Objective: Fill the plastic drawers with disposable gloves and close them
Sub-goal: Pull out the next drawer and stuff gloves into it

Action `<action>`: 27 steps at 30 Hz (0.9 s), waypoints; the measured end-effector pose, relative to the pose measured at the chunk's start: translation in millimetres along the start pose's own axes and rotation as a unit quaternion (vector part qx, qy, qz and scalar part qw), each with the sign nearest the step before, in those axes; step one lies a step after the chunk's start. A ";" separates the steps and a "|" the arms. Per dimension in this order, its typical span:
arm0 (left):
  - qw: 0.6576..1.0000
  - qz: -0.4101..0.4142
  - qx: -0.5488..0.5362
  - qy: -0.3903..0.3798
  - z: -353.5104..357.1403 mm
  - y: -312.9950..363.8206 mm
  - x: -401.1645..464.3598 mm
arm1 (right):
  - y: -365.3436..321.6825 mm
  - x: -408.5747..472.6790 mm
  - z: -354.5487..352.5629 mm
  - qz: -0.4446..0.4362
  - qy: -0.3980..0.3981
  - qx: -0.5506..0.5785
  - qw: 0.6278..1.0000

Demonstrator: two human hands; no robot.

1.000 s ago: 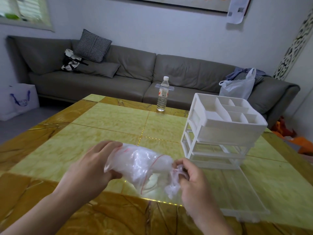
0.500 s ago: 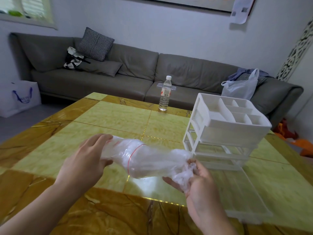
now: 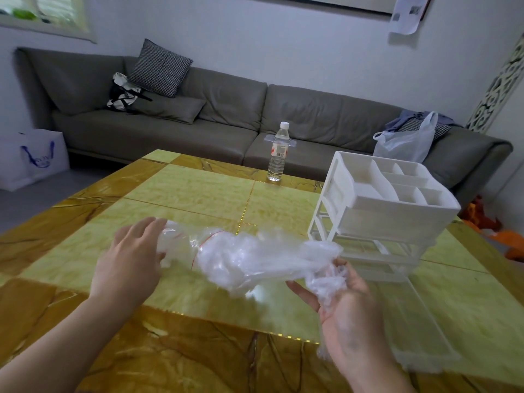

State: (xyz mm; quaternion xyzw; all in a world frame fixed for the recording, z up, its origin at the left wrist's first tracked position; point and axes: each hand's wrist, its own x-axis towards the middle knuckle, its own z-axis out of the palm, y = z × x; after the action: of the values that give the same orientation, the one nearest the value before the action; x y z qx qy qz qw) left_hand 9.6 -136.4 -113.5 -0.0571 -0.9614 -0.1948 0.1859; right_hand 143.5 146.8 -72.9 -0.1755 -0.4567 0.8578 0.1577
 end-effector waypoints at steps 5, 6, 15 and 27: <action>0.999 0.024 0.002 -0.048 0.4 -6.4 1.6 | 2.5 3.7 -6.0 0.003 0.005 -0.092 0.996; 0.998 0.025 0.007 -0.060 1.1 -5.7 1.9 | 1.9 5.1 -6.5 -0.008 0.011 -0.078 0.997; 0.967 0.215 -0.067 -0.122 -25.3 44.2 -29.4 | -16.5 7.8 -17.3 -0.084 0.012 -0.003 0.996; 0.951 0.150 -0.200 -0.182 37.3 96.0 -69.3 | -5.5 -0.5 -4.8 -0.014 -0.088 0.079 0.993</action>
State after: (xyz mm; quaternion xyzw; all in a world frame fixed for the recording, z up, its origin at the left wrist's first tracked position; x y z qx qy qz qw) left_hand 78.6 -36.1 -137.8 -0.2706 -0.9006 -0.3395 0.0199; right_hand 146.7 153.1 -70.8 -0.0801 -0.4016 0.9012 0.1419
